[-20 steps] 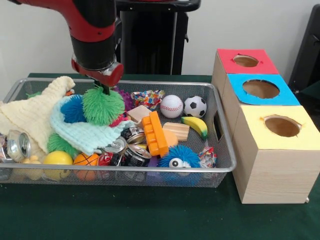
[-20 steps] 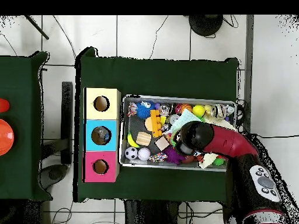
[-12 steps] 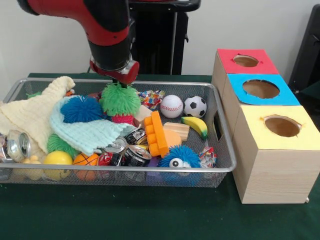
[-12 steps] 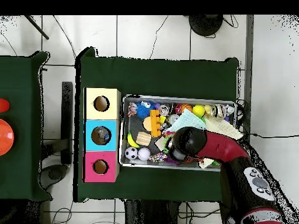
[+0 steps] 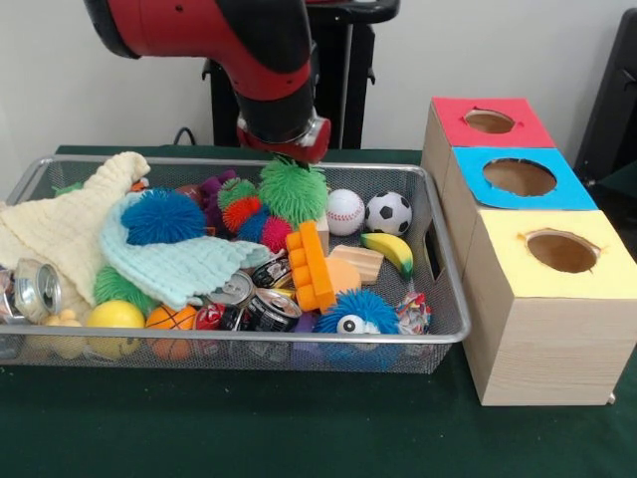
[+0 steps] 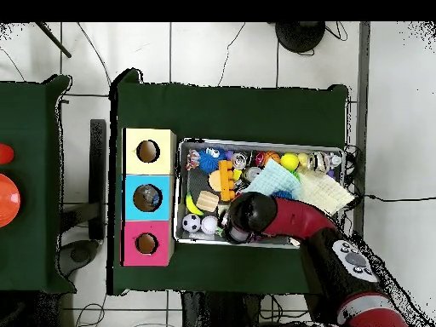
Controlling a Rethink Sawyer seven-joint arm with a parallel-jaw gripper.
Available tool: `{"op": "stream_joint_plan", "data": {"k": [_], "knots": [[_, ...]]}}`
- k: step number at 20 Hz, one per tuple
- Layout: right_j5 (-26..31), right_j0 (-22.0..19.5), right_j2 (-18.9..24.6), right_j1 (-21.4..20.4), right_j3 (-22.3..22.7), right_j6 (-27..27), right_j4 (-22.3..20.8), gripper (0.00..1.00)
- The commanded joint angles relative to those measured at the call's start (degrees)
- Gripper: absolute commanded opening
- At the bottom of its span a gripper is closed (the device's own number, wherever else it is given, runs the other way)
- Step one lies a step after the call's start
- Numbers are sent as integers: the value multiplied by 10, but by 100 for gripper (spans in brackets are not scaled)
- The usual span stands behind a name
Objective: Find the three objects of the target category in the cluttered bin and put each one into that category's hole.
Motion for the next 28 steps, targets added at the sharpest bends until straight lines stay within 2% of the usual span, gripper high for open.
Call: {"op": "stream_joint_plan", "data": {"k": [1, 7, 12, 18, 28], "knots": [[-86, 8, 64, 39, 61, 24, 17, 0], [-83, 32, 44, 30, 52, 50, 17, 0], [-91, 48, 45, 25, 61, 73, 39, 0], [-89, 77, 42, 20, 50, 96, 68, 0], [-72, 105, 26, 8, 14, 95, 92, 0]]}}
